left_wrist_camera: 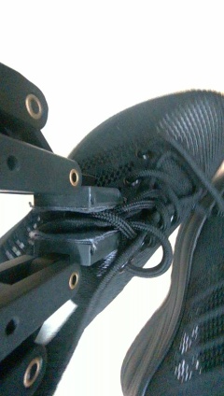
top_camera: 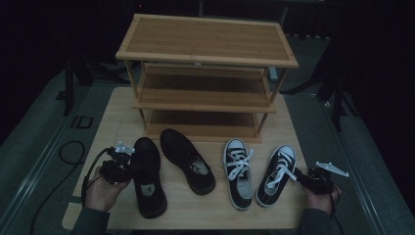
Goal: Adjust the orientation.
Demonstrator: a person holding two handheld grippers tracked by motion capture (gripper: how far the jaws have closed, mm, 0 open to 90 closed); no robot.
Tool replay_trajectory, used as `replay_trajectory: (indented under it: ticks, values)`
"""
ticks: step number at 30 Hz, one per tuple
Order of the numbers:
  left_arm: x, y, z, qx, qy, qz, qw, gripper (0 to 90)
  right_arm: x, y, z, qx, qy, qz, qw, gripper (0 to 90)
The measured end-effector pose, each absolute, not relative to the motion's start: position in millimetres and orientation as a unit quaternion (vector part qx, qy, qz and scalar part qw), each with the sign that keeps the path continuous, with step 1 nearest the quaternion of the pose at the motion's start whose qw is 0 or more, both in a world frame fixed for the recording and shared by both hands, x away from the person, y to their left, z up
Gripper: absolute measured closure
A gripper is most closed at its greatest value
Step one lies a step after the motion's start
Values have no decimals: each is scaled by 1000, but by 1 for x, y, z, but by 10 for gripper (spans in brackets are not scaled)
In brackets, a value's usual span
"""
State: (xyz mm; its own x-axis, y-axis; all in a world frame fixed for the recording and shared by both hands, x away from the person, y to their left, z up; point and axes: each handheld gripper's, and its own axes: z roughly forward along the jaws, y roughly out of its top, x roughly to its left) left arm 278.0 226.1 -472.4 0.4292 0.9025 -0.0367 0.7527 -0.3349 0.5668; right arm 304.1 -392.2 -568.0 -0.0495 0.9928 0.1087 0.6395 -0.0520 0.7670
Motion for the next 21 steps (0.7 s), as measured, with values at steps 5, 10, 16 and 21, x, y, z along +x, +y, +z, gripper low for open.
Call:
replay_trajectory:
  ticks: [5,10,16,21]
  values:
    - [286,234,-468,814,502,179,233,820,304,-392,-568,639,638,343,258,388]
    - [291,241,-468,814,498,175,241,822,304,-392,-568,639,638,343,258,388]
    - [291,239,-463,827,473,169,253,829,304,-392,-568,639,638,342,258,388]
    - [301,242,-461,837,460,164,249,828,304,-392,-568,639,639,342,258,388]
